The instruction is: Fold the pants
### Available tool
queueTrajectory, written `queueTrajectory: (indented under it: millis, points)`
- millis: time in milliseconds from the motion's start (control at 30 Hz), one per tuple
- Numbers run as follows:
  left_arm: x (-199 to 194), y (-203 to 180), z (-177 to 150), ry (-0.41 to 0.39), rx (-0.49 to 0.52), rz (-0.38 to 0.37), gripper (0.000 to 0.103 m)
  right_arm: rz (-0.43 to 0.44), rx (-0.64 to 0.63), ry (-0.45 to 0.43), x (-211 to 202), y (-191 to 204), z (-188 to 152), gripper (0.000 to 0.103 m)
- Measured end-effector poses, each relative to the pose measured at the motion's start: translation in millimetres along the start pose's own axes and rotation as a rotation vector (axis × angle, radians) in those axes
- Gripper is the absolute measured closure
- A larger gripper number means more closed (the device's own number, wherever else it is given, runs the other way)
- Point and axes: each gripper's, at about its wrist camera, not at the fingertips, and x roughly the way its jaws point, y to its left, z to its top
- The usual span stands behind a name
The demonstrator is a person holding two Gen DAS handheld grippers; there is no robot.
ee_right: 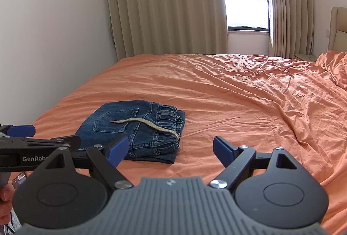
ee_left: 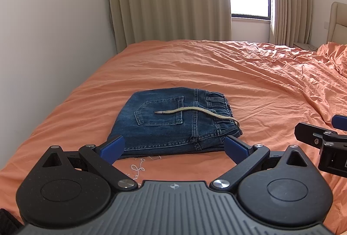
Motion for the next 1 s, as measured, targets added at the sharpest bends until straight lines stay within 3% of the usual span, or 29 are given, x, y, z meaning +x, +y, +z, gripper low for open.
queueTrajectory:
  millis: [1000]
  points:
    - [-6.8, -2.4, -0.3, -0.006, 0.012, -0.017, 0.000, 0.020, -0.004, 0.010, -1.0, -0.1, -1.9, 0.022]
